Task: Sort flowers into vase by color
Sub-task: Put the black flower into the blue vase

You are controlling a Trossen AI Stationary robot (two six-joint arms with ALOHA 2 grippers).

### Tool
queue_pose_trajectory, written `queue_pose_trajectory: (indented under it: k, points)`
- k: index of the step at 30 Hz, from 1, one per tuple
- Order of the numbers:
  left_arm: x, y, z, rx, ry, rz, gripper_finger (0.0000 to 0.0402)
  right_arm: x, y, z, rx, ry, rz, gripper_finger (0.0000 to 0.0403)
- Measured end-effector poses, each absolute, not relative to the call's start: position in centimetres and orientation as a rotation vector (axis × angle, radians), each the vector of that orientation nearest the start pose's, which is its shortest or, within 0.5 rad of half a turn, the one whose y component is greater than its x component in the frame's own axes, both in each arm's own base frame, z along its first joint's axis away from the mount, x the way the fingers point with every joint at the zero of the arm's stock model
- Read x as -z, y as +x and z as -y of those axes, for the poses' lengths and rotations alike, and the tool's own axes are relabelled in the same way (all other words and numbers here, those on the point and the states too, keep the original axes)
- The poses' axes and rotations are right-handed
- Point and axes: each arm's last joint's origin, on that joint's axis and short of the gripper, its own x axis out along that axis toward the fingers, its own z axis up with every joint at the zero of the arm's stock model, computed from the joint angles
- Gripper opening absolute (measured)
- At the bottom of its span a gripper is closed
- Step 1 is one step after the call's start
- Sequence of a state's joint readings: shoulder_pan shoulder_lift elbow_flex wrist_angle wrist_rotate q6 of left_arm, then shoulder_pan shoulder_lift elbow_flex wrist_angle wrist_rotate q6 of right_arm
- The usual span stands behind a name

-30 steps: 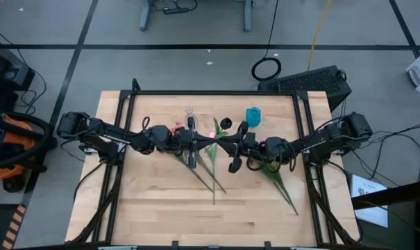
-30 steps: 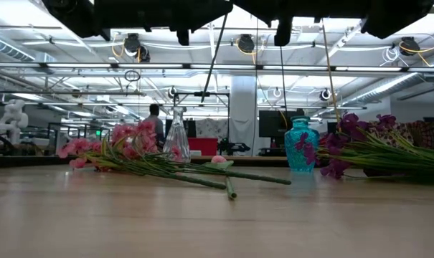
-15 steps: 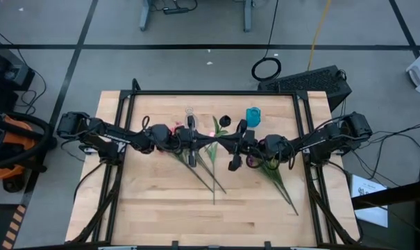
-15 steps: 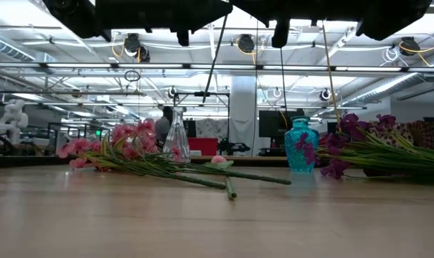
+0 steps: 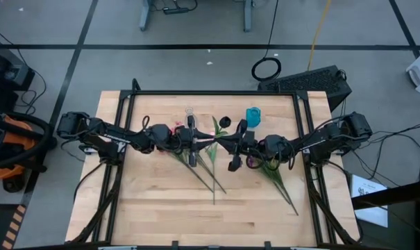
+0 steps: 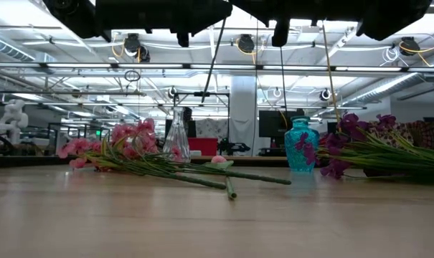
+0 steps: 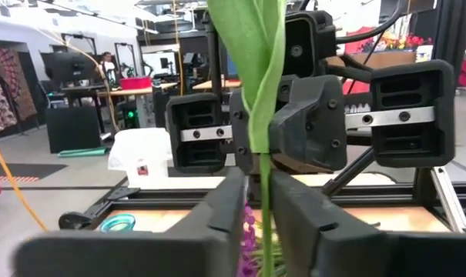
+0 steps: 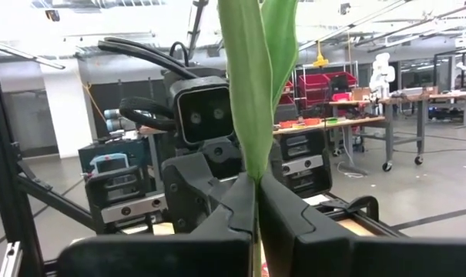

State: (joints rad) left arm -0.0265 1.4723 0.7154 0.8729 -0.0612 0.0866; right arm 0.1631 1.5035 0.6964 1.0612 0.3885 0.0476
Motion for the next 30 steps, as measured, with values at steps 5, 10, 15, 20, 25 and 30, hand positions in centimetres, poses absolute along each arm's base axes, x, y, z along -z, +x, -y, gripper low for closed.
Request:
queue_pose_trajectory:
  k: [5, 10, 15, 20, 25, 30]
  points:
    - [-24.9, 31.0, 0.6, -0.047, 0.081, 0.075, 0.0176, -26.0, 30.1, -3.9, 0.216, 0.11, 0.249, 0.0]
    - [-25.0, 30.8, 0.5, -0.077, 0.033, 0.064, 0.0263, -26.9, 29.1, -3.6, 0.271, 0.087, 0.184, 0.0]
    - [-25.3, 30.4, -0.1, -0.114, -0.023, 0.048, 0.0298, -29.1, 26.9, -3.1, 0.31, 0.049, 0.16, 0.0]
    - [-25.0, 30.4, -0.3, -0.111, -0.021, 0.011, 0.0301, -31.2, 24.2, -2.2, 0.467, -0.015, 0.152, 0.0]
    - [-24.0, 30.5, -0.3, -0.108, -0.016, -0.08, 0.0302, -32.8, 22.1, -0.5, 0.661, 0.022, 0.197, 0.0]
    - [-23.4, 30.4, -0.3, -0.107, -0.013, -0.141, 0.0302, -33.6, 21.4, 1.4, 0.712, 0.029, 0.209, 0.0]
